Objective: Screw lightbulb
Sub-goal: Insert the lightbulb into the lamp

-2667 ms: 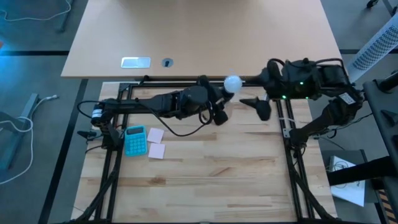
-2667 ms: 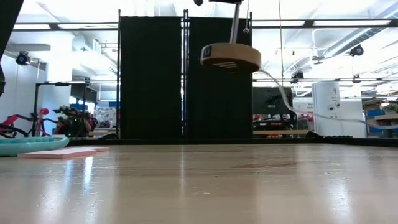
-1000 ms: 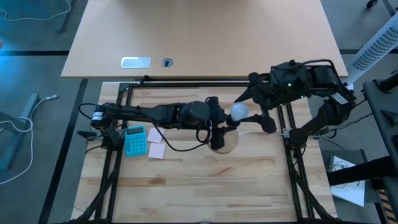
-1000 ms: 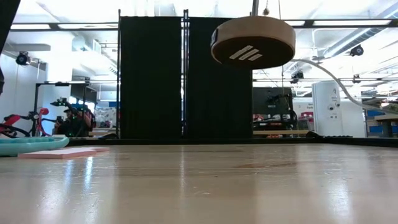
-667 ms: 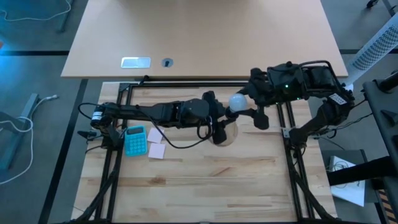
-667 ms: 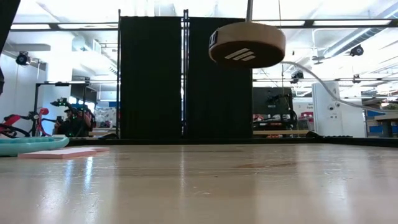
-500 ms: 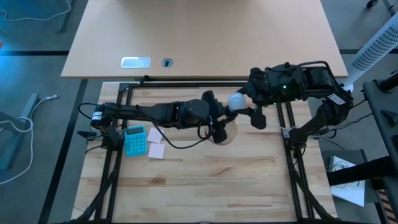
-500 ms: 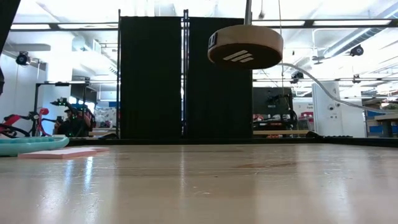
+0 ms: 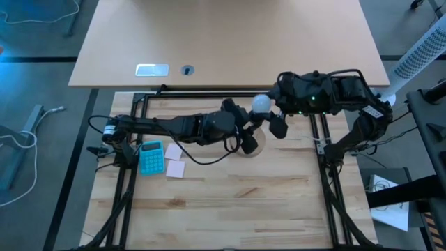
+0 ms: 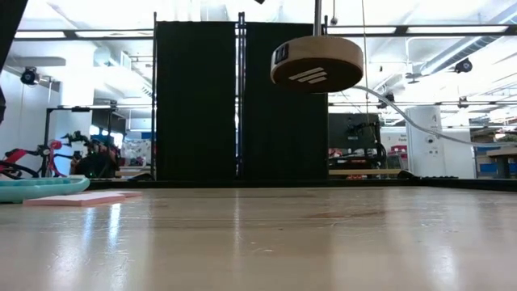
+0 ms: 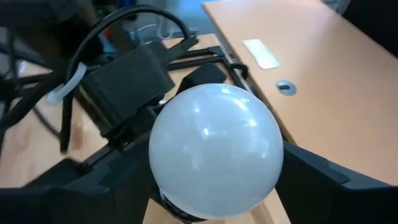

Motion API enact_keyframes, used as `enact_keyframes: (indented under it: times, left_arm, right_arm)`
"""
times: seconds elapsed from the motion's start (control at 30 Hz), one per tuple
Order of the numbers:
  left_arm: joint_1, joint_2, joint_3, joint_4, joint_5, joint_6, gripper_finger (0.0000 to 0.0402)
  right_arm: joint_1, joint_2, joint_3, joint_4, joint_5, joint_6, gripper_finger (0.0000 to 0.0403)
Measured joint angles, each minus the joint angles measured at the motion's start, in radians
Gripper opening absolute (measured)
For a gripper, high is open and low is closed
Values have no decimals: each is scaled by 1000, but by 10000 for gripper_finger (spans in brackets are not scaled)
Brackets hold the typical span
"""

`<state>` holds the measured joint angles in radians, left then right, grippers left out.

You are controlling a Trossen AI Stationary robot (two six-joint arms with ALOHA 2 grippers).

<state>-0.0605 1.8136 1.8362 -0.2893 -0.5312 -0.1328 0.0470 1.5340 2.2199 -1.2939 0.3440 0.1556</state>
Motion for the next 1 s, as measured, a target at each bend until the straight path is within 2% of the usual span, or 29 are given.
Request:
enact_keyframes:
  times: [0.13,0.27,0.5,0.67,0.77,0.83,1.0]
  left_arm:
    - [7,3,-1,-11,-45,-6,143]
    - [15,3,-2,1,-55,1,143]
    - [20,-3,2,-7,-57,62,143]
    - [20,-13,2,-12,-47,91,143]
    - [20,-14,2,-24,23,115,143]
    - [19,-13,2,-28,124,122,143]
    - [-8,-8,-3,-17,346,114,143]
  right_arm:
    - [0,25,1,2,52,117,282]
    - [0,33,0,17,46,179,288]
    - [-2,-15,-5,-7,6,216,340]
    - [-5,-74,-3,-68,-76,189,376]
    - [-4,-101,-3,-108,-92,44,389]
    - [-2,-124,-3,-119,-114,-60,391]
    - [-2,-166,-2,-115,-266,-163,391]
